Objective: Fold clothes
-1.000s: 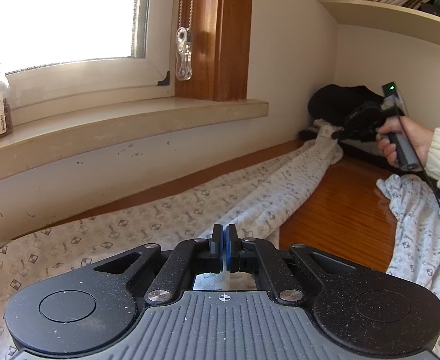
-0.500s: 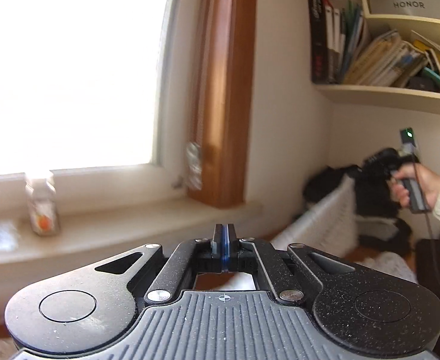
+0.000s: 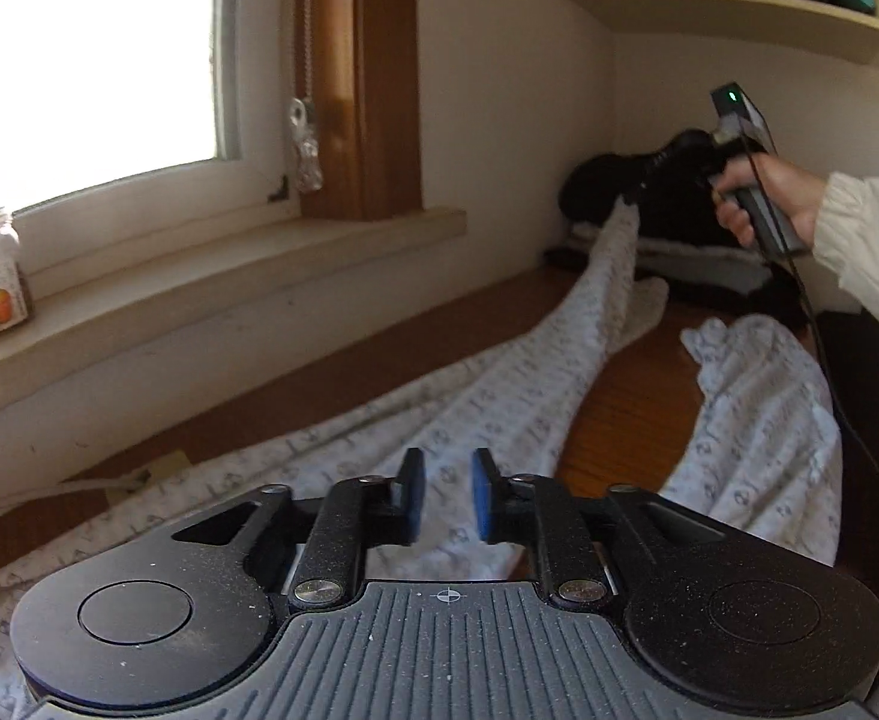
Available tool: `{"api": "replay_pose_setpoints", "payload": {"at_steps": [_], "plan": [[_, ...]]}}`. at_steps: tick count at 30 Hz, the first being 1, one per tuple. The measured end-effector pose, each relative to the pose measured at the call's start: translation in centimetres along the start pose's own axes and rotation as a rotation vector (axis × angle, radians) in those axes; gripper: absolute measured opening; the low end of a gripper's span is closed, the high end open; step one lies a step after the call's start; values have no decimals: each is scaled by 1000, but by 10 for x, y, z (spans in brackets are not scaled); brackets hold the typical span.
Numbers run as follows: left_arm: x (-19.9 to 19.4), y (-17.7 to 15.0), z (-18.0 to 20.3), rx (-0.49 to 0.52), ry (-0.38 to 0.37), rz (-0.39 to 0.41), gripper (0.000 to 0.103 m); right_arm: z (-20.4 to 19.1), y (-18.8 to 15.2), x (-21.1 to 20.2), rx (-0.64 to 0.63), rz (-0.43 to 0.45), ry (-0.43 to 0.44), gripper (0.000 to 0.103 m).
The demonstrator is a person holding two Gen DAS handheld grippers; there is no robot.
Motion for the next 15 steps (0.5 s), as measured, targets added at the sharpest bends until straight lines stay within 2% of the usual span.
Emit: {"api": "replay_pose_setpoints", "payload": {"at_steps": [4, 7, 11, 14, 15], "plan": [[13, -11, 17, 53, -17, -63, 30, 9, -4, 0, 10, -4, -5, 5], [22, -19, 30, 92, -29, -111, 43, 13, -6, -1, 11, -8, -4, 5], [33, -28, 43, 136, -45, -165, 43, 18, -9, -2, 13, -13, -3, 5], [35, -29, 40, 138, -47, -170, 28, 21, -11, -2, 14, -17, -2, 5], [35, -28, 39, 139, -43, -169, 2, 21, -10, -2, 12, -17, -1, 5]]}}
Point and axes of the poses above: each gripper's, at about its wrist camera, not at the fingertips, and x roughly the way its jaws point, z to its right, y to its top, the point moved 3 cm from there along x, roughly the way its jaws point, and after that the axes turned 5 degrees about y, right-handed, at the moved point
